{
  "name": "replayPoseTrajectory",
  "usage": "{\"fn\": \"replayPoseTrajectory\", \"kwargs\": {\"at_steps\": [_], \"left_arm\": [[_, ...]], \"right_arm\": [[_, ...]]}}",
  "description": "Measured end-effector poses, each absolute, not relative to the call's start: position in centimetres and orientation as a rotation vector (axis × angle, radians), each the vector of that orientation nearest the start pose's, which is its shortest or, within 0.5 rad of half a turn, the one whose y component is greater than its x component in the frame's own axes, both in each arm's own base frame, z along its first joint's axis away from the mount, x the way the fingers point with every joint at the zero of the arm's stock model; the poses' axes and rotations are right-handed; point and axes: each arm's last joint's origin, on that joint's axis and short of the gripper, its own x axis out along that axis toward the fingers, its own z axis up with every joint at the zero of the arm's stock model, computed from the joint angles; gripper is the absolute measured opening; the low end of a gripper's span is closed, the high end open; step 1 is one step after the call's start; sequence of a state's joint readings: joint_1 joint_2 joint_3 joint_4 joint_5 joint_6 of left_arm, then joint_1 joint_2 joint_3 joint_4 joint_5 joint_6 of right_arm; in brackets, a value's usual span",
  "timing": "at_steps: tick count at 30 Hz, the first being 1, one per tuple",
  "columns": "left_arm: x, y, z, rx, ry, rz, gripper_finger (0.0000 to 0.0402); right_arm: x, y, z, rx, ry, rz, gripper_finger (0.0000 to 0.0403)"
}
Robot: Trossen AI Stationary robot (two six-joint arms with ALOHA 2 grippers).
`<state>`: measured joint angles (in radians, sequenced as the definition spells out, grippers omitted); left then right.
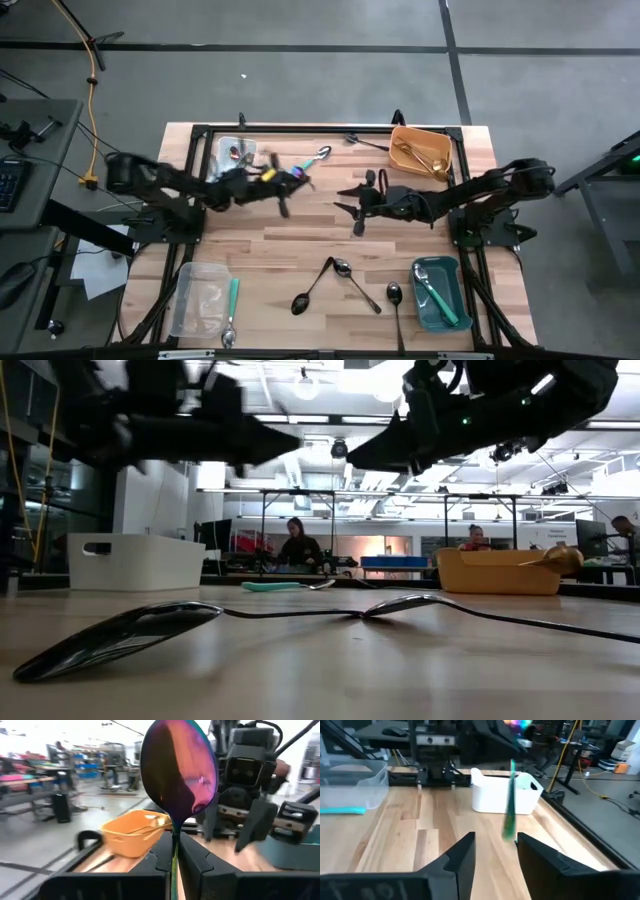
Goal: Sort silverware by color (type)
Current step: Put the violet spoon into the white bin
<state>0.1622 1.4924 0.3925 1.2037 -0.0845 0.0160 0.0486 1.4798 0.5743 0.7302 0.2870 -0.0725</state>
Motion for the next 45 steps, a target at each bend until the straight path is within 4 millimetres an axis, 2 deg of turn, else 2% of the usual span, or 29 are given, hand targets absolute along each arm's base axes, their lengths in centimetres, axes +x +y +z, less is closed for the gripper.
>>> {"fn": "replayPoseTrajectory", "kwargs": {"at_steps": [5,9,15,19,24,28,30,33,41,45], "left_arm": [[20.4,4.7,18.5,0.015,-0.171,0.361,0.0004],[18.5,4.5,18.5,-0.017,-0.189,0.371,0.0004],[18.3,3.4,18.3,-0.031,-0.101,0.290,0.0004],[18.3,2.2,18.9,-0.001,-0.132,0.147,0.0004],[18.2,1.3,19.3,0.000,-0.154,0.076,0.0004],[18.2,1.0,19.3,0.013,-0.157,0.057,0.0004],[18.2,0.9,19.3,0.015,-0.158,0.055,0.0004],[18.2,0.9,19.3,0.015,-0.158,0.056,0.0004],[18.2,0.9,19.3,0.011,-0.151,0.026,0.0004],[18.2,0.9,19.2,0.018,-0.144,0.027,0.0004]], "right_arm": [[28.4,0.6,19.8,-0.129,0.202,-0.230,0.0150],[28.4,0.2,19.7,-0.172,0.224,-0.260,0.0150],[28.4,-0.3,19.6,-0.204,0.245,-0.279,0.0150],[27.8,-0.8,18.9,-0.220,0.226,-0.229,0.0151],[24.6,-2.1,16.9,-0.154,0.068,-0.271,0.0151],[21.7,-2.7,16.8,-0.050,-0.154,-0.203,0.0151],[21.1,-2.7,17.0,-0.011,-0.206,-0.153,0.0151],[21.5,-2.7,17.0,0.015,-0.187,-0.110,0.0151],[25.6,-3.0,17.3,0.031,0.118,-0.047,0.0151],[26.7,-3.1,17.9,0.015,0.166,-0.046,0.0151]]}}
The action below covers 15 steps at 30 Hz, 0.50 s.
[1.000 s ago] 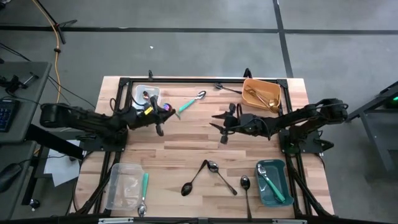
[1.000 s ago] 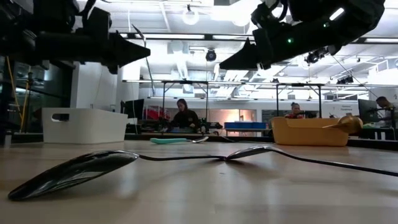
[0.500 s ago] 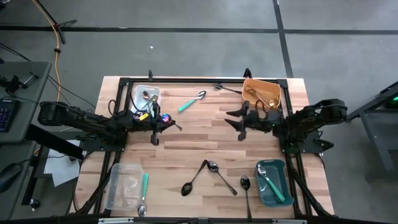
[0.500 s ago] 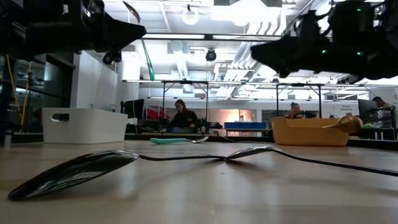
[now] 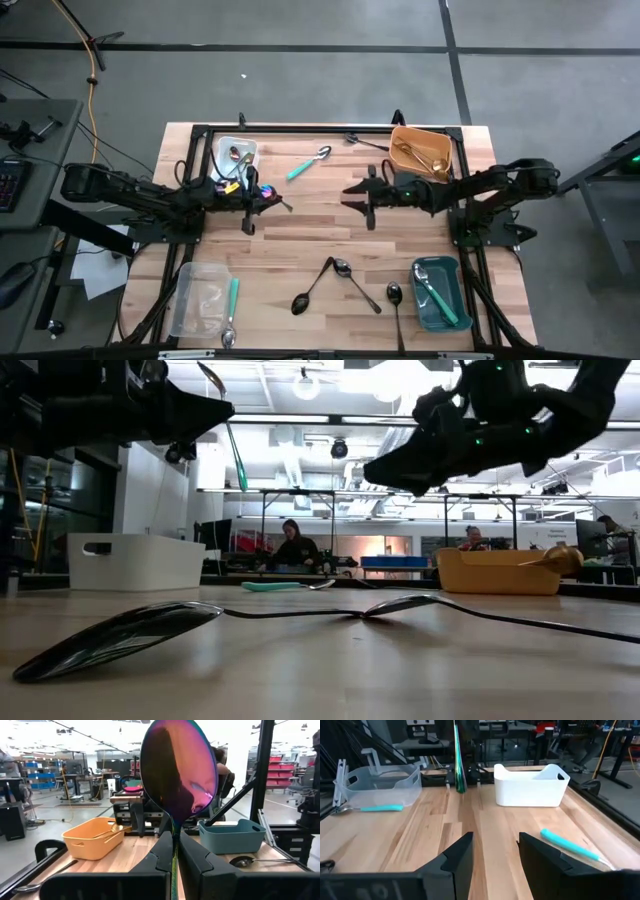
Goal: Sort silverware by color (type)
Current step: Put the violet spoon into the white bin
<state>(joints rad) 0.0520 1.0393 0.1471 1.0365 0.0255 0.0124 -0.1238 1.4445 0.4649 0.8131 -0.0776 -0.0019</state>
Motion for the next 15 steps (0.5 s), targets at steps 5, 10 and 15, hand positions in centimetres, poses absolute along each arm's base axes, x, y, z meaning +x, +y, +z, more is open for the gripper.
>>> {"fn": "replayPoseTrajectory", "kwargs": {"at_steps": [5,10,15], "left_arm": [[18.27,0.88,18.84,0.015,-0.107,0.028,0.0004],[18.28,1.02,18.69,0.015,-0.091,0.033,0.0004],[18.26,1.34,18.66,-0.011,-0.089,0.030,0.0004]], "right_arm": [[26.69,-3.10,18.12,0.007,0.147,-0.047,0.0151],[26.66,-3.05,18.14,-0.024,0.141,-0.031,0.0151],[26.66,-2.85,18.15,-0.029,0.137,0.042,0.0151]]}}
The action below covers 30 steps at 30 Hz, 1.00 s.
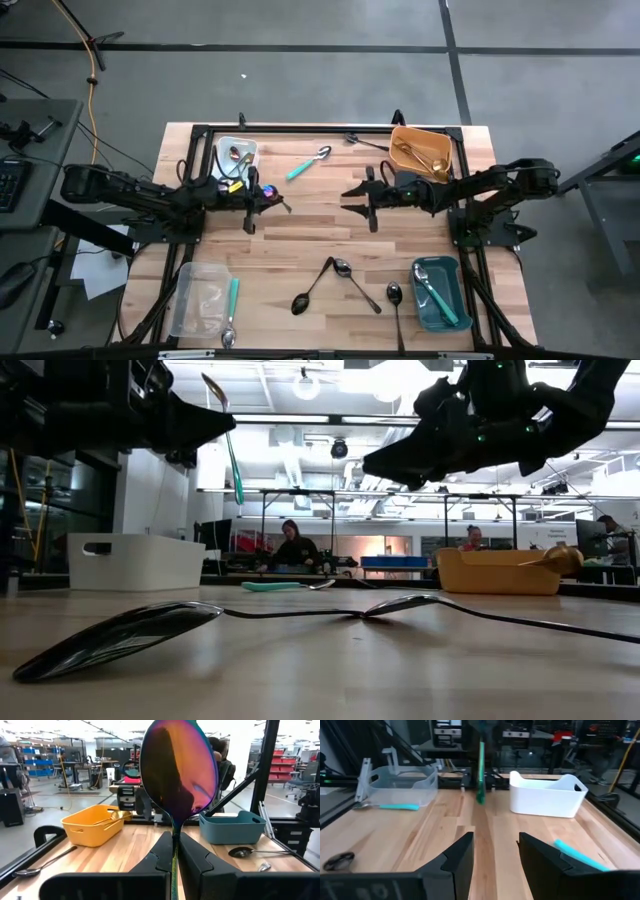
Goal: Sort silverware by color (type)
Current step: Put the violet spoon into the white bin
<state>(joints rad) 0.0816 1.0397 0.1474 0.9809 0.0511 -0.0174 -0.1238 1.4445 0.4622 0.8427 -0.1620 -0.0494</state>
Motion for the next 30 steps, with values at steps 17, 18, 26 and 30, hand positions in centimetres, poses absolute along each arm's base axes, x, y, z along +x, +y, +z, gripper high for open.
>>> {"fn": "replayPoseTrajectory", "kwargs": {"at_steps": [17,18,26,30], "left_arm": [[18.7,5.7,31.8,-0.025,0.770,0.887,0.0004],[18.4,6.1,32.4,-0.055,0.781,0.919,0.0004],[15.8,8.9,27.6,-0.277,1.005,1.113,0.0004],[15.0,10.1,23.9,-0.372,1.053,1.135,0.0004]], "right_arm": [[26.7,-2.8,18.1,-0.011,0.138,0.045,0.0151],[26.6,-2.8,18.1,-0.012,0.139,0.045,0.0151],[26.6,-2.8,18.0,0.000,0.154,0.045,0.0151],[26.6,-2.8,18.0,0.000,0.154,0.045,0.0151]]}}
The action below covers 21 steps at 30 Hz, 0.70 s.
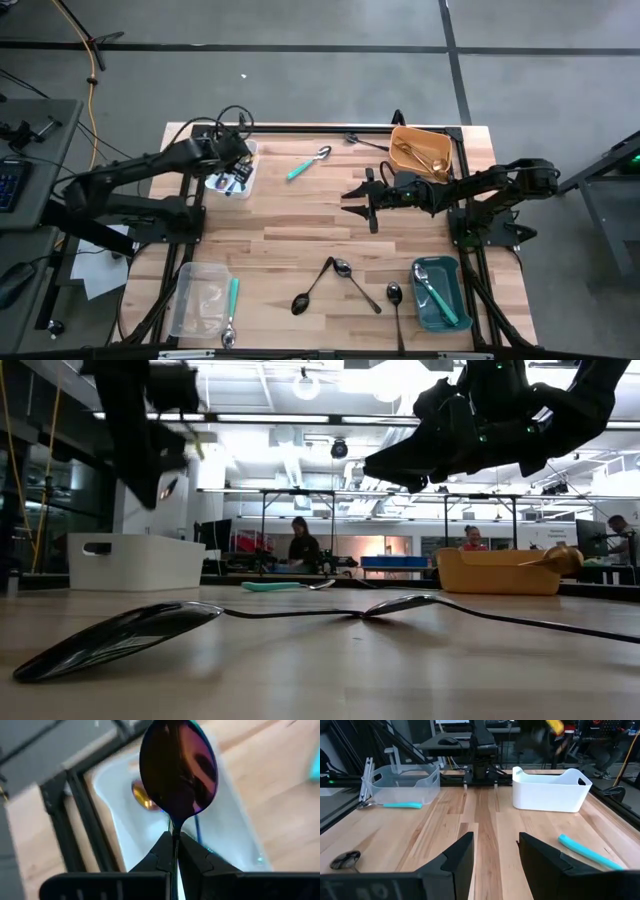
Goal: Sort silverware by color (type)
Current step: Put the violet spoon into the white bin
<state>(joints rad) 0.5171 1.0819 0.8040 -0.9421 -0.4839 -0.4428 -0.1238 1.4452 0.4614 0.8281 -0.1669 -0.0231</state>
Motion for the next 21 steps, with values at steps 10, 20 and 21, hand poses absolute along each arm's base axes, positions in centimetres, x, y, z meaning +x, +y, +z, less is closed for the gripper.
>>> {"fn": "replayPoseTrajectory", "kwargs": {"at_steps": [10,20,21], "left_arm": [[14.9,12.8,19.5,-0.460,1.076,1.080,0.0004],[16.0,13.9,16.0,-0.488,1.268,1.037,0.0031],[16.0,14.0,16.0,-0.488,1.271,1.038,0.0040]], "right_arm": [[26.6,-2.8,18.1,-0.005,0.145,0.042,0.0151],[26.6,-2.9,18.0,-0.001,0.155,0.038,0.0151],[26.6,-2.9,17.9,0.000,0.157,0.038,0.0151]]}}
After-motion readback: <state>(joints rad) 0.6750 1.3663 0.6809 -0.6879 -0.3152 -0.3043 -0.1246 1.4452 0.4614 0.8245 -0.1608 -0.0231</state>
